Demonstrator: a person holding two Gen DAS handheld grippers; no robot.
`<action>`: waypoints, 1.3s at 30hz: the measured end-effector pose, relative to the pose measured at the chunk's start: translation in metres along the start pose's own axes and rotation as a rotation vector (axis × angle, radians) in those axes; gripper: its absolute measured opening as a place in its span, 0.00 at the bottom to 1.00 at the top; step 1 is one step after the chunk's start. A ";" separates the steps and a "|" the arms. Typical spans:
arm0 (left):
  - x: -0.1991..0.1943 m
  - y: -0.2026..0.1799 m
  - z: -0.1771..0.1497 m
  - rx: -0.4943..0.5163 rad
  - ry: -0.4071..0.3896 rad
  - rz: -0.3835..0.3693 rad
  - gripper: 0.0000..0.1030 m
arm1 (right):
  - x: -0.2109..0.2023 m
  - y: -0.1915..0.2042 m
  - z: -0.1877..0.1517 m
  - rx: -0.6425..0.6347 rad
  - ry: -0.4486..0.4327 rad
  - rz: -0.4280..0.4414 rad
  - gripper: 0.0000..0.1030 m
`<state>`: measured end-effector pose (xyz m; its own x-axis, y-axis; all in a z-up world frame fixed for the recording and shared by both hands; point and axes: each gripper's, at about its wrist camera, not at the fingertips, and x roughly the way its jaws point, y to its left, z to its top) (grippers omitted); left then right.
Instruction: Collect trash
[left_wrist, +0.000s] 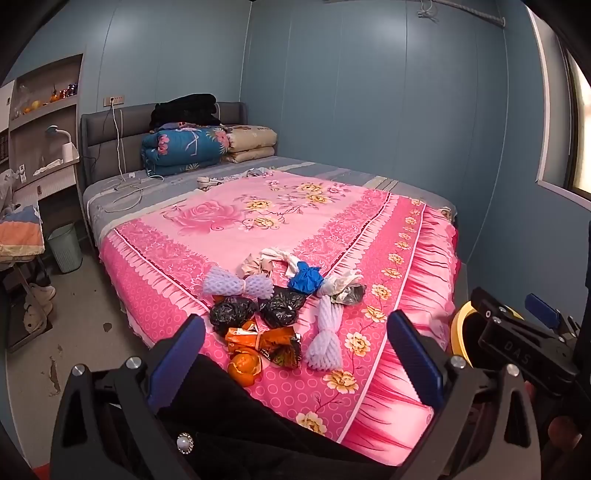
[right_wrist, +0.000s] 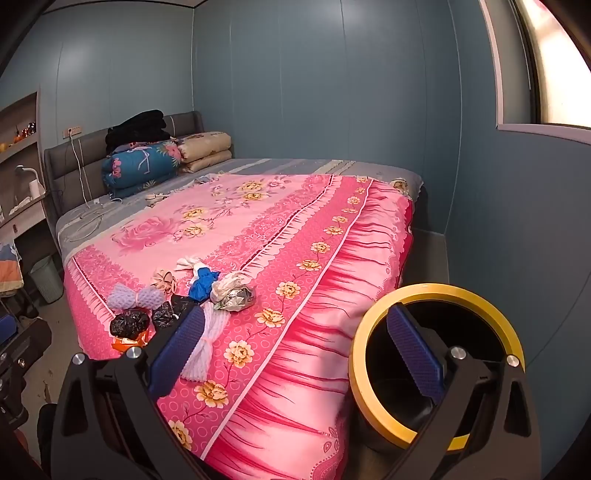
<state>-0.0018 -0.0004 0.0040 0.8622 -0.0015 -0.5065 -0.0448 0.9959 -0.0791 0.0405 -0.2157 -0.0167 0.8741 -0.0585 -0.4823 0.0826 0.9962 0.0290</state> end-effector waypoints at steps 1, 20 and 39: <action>0.004 0.002 -0.002 0.000 0.001 -0.002 0.92 | 0.003 0.001 0.000 -0.002 0.001 0.001 0.92; 0.004 0.000 -0.001 0.000 0.006 0.000 0.92 | 0.005 -0.005 -0.002 0.000 0.007 0.000 0.92; 0.005 -0.001 -0.003 0.001 0.010 -0.002 0.92 | 0.009 -0.004 -0.006 0.003 0.011 -0.007 0.92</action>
<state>0.0013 -0.0012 -0.0011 0.8573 -0.0042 -0.5148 -0.0429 0.9959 -0.0796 0.0454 -0.2194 -0.0267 0.8680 -0.0649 -0.4923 0.0903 0.9955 0.0280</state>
